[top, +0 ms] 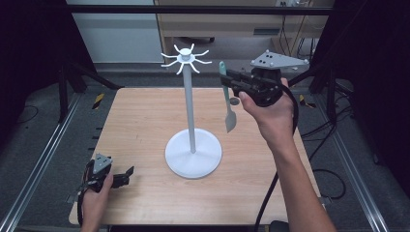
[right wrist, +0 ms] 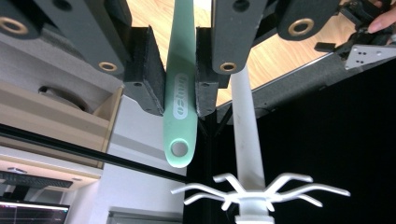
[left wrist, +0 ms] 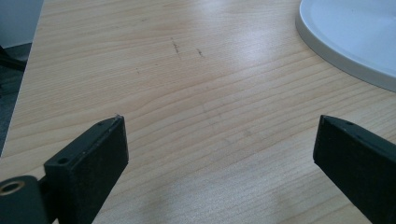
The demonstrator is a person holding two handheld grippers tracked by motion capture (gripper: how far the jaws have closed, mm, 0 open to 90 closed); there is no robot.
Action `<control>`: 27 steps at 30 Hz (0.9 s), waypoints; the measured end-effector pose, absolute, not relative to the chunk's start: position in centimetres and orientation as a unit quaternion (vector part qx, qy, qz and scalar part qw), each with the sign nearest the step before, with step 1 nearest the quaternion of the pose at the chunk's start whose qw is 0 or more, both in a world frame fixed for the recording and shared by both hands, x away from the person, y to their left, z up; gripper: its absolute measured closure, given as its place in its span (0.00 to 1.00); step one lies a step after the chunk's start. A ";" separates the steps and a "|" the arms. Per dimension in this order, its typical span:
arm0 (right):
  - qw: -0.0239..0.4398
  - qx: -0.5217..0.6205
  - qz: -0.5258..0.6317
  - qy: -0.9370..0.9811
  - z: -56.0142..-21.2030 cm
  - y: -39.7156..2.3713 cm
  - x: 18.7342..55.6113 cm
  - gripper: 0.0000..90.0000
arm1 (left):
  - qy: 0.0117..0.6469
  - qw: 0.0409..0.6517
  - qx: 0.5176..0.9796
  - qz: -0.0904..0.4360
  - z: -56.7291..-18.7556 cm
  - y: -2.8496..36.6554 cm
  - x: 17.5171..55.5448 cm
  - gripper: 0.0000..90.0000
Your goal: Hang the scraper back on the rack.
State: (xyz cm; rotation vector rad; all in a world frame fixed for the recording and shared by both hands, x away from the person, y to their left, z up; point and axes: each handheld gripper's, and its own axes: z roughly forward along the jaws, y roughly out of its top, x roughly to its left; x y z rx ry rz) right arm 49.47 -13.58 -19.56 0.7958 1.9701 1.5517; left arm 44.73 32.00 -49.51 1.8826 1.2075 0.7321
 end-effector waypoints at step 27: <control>0.234 0.269 0.579 0.734 -18.5 -12.3 49.6 0.82 | 0.473 0.385 0.739 0.287 -49.6 31.9 44.8 0.03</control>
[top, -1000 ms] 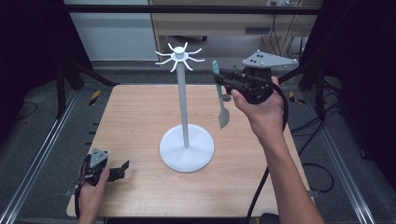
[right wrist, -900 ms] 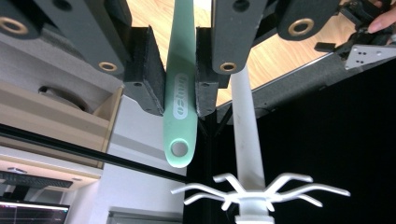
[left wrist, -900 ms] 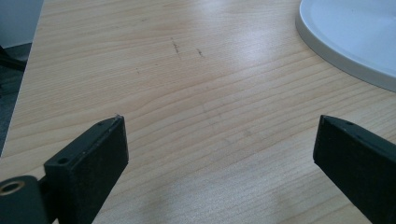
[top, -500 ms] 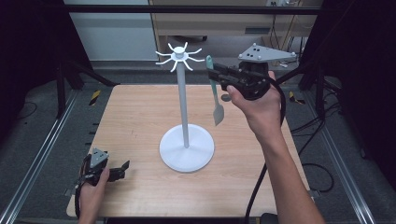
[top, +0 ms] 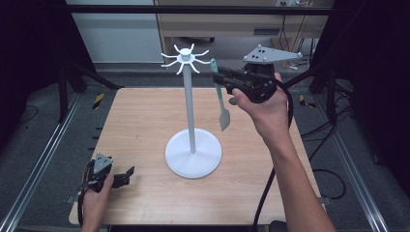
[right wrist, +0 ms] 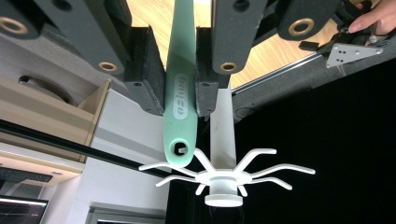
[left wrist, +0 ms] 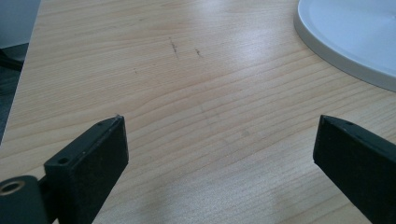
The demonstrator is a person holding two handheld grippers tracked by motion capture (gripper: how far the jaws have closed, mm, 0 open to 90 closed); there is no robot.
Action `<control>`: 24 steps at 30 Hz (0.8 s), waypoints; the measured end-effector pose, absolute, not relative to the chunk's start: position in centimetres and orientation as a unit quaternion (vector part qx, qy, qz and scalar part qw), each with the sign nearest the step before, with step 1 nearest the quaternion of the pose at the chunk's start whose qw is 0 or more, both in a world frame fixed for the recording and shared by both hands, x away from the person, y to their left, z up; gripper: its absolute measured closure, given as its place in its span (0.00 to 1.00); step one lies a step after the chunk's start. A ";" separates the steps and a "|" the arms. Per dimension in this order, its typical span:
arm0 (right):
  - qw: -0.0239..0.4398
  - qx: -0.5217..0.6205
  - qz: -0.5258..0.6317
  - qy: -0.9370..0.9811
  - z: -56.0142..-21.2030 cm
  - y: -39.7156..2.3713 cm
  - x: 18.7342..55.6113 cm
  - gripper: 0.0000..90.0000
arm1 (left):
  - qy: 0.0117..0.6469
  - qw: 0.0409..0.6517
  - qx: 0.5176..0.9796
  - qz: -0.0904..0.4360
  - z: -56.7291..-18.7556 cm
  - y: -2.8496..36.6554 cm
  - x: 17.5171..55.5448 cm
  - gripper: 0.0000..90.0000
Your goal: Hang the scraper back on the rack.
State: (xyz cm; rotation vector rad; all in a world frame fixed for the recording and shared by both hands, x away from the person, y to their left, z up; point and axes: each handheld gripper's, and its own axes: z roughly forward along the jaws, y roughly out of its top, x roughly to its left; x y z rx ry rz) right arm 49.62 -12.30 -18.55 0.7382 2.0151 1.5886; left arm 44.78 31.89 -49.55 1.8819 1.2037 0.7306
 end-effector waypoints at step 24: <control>0.218 0.263 0.576 0.743 -18.6 -11.6 50.2 0.82 | 0.472 0.385 0.739 0.286 -49.6 31.9 44.8 0.03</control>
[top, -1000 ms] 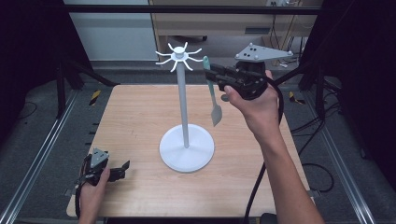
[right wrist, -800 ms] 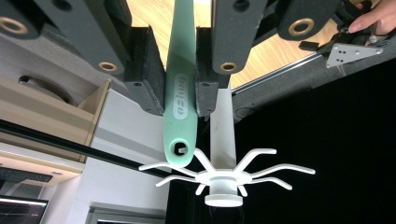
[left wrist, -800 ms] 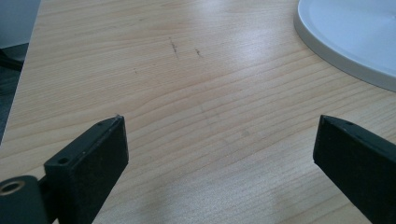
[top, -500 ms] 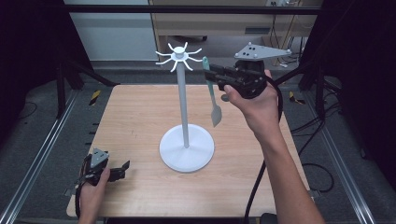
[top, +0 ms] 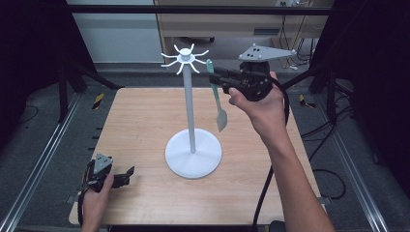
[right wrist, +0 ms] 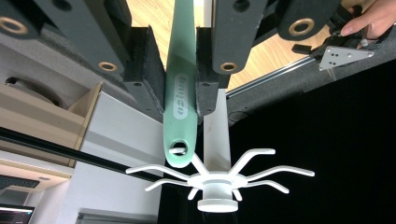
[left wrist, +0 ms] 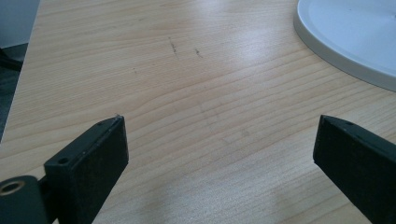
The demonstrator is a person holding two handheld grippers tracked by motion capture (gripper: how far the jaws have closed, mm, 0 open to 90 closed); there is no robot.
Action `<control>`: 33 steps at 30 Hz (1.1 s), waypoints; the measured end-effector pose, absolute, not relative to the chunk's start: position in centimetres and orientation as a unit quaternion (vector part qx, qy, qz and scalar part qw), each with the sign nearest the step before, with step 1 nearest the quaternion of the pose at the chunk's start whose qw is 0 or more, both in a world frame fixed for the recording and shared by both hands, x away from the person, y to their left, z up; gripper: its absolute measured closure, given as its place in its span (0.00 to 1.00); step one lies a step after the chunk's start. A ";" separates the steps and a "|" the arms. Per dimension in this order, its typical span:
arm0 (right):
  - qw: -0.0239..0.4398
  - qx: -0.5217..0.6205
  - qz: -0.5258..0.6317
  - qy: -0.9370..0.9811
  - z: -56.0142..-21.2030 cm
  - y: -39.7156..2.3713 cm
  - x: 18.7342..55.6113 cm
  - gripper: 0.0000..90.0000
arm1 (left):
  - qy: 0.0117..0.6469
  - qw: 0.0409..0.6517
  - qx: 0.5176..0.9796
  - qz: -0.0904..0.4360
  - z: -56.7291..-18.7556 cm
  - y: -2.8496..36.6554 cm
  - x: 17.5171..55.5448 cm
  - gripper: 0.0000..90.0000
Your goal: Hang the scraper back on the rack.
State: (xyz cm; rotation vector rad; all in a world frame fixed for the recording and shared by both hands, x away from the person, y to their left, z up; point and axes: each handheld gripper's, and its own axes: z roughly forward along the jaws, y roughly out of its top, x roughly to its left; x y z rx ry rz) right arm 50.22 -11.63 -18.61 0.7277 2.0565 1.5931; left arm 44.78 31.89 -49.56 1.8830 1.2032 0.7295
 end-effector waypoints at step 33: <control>0.243 0.276 0.562 0.741 -18.9 -12.6 49.5 0.77 | 0.473 0.384 0.741 0.284 -49.6 31.9 44.8 0.03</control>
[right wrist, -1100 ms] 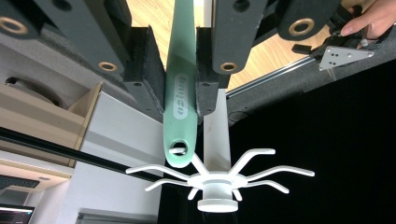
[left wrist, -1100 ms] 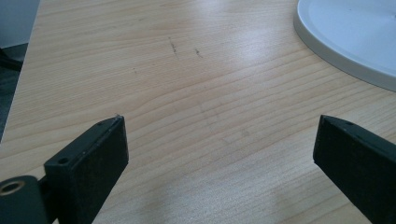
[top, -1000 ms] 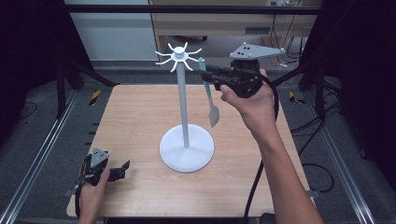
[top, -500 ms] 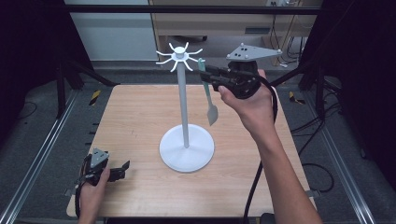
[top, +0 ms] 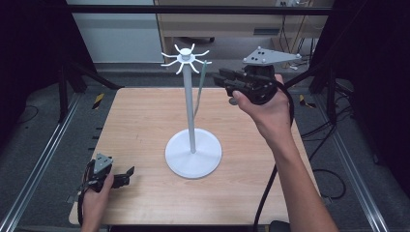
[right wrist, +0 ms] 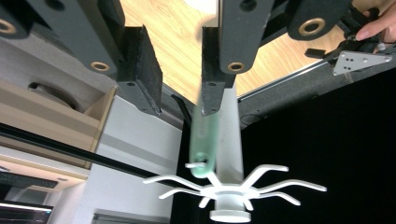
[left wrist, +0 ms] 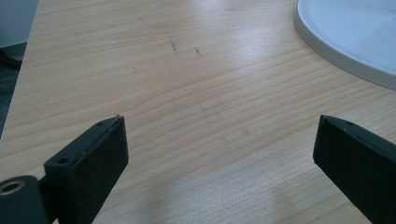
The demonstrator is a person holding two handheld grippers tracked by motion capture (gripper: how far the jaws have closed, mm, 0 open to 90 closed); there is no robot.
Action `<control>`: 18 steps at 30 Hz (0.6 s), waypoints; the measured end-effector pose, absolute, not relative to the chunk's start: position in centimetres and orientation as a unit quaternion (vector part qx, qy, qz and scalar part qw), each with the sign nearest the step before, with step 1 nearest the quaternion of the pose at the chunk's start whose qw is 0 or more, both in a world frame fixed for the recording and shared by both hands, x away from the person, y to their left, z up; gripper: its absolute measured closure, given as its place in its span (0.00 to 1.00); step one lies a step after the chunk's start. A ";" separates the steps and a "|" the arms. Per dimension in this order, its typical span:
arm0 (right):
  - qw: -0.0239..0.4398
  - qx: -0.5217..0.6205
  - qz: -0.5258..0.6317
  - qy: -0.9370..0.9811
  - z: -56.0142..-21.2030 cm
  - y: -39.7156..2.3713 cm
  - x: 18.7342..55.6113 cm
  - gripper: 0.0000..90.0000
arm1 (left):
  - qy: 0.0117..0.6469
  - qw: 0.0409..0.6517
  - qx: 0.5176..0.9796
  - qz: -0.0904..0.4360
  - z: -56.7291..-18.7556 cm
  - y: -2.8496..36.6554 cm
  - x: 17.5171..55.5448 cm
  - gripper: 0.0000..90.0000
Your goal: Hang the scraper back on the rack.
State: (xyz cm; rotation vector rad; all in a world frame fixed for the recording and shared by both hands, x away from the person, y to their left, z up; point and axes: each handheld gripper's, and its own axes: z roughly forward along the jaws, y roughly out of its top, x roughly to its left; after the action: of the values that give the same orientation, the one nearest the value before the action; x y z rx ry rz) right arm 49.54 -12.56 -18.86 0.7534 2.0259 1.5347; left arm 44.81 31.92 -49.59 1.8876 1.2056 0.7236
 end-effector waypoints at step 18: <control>0.278 0.332 0.529 0.730 -21.3 -15.9 49.4 0.68 | 0.472 0.380 0.744 0.282 -49.7 31.8 44.8 0.03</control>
State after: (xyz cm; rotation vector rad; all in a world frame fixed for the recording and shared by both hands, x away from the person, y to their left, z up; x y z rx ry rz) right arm 49.44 -15.85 -21.33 0.8922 1.9583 1.4183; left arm 44.84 31.79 -49.66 1.8986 1.2048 0.7199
